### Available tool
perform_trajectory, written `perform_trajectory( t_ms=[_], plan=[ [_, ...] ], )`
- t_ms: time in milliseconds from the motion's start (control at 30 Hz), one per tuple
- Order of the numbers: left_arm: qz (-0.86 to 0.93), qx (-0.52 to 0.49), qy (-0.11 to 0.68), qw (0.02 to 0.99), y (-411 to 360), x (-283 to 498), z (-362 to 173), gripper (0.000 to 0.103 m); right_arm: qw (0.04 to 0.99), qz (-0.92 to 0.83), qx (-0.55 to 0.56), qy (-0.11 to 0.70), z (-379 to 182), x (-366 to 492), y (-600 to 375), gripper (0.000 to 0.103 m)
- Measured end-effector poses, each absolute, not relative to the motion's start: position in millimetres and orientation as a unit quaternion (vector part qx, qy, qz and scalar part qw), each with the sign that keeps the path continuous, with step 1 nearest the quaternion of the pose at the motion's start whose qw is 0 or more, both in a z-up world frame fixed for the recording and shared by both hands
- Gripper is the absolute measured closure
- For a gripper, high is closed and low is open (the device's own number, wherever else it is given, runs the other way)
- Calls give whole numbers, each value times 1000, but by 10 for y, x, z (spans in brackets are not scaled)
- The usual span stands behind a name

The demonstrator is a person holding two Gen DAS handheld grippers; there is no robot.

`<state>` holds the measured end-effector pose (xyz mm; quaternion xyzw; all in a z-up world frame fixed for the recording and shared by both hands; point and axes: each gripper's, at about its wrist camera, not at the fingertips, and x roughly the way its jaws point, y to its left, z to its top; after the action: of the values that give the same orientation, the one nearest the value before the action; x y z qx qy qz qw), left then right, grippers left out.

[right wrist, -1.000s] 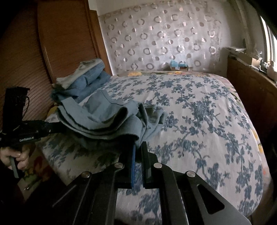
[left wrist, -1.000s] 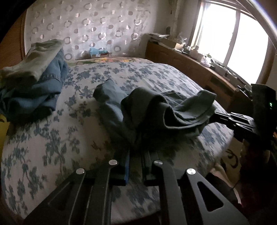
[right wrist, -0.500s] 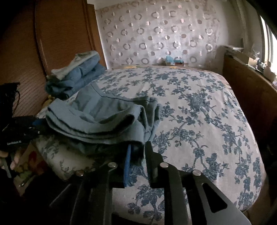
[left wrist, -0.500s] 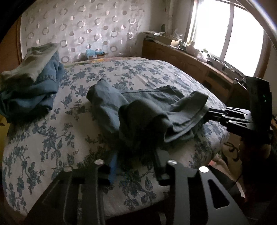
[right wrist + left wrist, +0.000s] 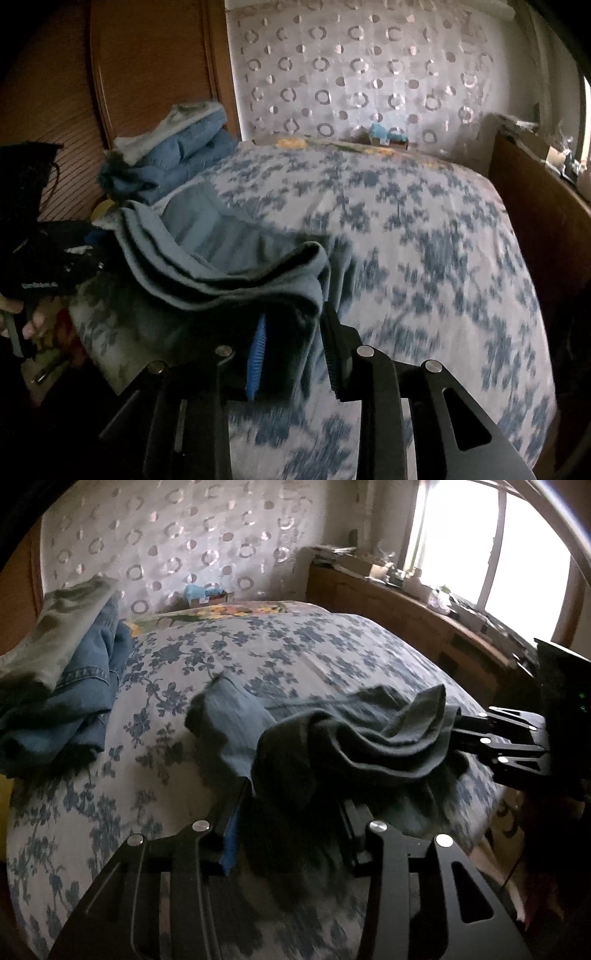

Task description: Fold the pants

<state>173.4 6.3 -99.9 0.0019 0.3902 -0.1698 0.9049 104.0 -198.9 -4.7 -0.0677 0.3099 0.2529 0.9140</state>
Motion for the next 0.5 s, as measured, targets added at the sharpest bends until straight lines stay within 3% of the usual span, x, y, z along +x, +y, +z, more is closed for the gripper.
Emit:
perform_trajectory(
  t_ms=[233,500],
  plan=[
    [-151,-19,391,908,171,1888,-971,59,926,247,-38,281,132,1114,-2039,73],
    [-163,-16,384,909,122,1855,-939,59,916,256,-49,306,-18,1213,-2046,72]
  ],
)
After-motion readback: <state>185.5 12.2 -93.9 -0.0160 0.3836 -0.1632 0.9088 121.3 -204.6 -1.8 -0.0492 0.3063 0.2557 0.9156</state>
